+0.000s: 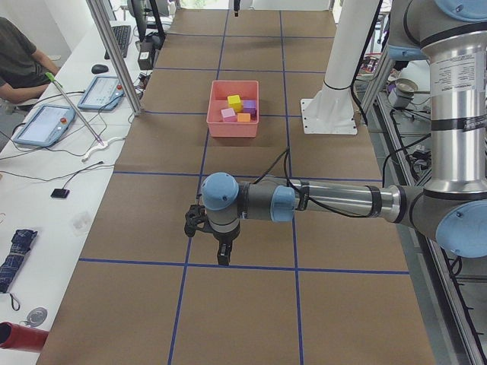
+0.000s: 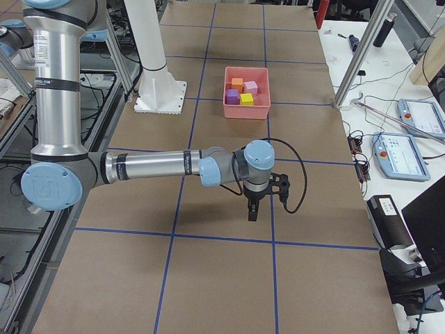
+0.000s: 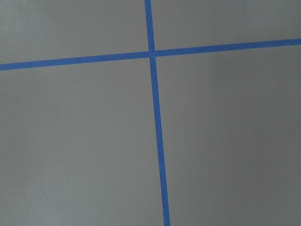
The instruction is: Place blocks into pink bin with both arms
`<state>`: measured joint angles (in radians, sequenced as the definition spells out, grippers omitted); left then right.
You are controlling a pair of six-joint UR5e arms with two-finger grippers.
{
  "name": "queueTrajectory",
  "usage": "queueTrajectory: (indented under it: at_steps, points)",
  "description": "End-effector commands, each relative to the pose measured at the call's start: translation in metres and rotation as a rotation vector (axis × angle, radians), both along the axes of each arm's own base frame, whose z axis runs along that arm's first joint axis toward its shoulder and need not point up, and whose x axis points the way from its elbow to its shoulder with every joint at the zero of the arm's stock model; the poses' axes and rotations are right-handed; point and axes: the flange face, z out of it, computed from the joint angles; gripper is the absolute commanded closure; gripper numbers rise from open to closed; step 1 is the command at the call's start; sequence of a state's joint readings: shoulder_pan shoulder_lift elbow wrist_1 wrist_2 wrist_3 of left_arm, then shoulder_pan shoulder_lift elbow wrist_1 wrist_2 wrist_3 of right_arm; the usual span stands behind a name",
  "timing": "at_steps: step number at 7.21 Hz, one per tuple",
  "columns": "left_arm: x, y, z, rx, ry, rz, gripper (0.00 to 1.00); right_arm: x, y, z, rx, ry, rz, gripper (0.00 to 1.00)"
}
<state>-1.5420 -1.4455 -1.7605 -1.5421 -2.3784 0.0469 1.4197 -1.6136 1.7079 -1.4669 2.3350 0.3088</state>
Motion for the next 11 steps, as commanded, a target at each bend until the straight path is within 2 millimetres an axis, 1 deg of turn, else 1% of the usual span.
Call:
queueTrajectory:
  at_steps: [1, 2, 4, 6, 7, 8, 9, 10, 11]
  points:
    - [0.001, -0.002, 0.001, -0.055, 0.001, -0.049, 0.0, -0.002, 0.007, 0.0, -0.016, -0.032, -0.008, 0.0]
    - [0.002, -0.007, -0.005, -0.081, 0.002, -0.085, 0.0, -0.001, 0.009, 0.005, -0.022, -0.029, -0.009, 0.0]
    - [0.002, -0.009, -0.006, -0.071, -0.001, -0.08, 0.0, 0.001, 0.018, 0.012, -0.028, -0.03, -0.009, 0.0]
    - [-0.002, -0.009, 0.003, 0.024, -0.045, 0.02, 0.0, 0.004, 0.025, 0.019, -0.039, -0.03, -0.006, 0.0]
    - [-0.002, -0.004, 0.013, 0.005, -0.04, 0.02, 0.0, 0.013, 0.033, 0.025, -0.05, -0.028, 0.01, 0.0]
    - [-0.001, -0.012, 0.022, -0.018, -0.035, 0.015, 0.0, 0.015, 0.04, 0.023, -0.047, -0.029, 0.014, 0.0]
    - [-0.001, -0.012, 0.017, -0.012, -0.034, 0.011, 0.0, 0.016, 0.042, 0.021, -0.041, -0.029, 0.014, 0.0]
    - [-0.001, -0.012, 0.019, -0.014, -0.034, 0.012, 0.0, 0.016, 0.041, 0.02, -0.038, -0.03, 0.014, 0.0]
    - [-0.004, -0.003, 0.019, -0.008, -0.037, 0.011, 0.0, 0.016, 0.039, 0.017, -0.031, -0.029, 0.014, 0.0]
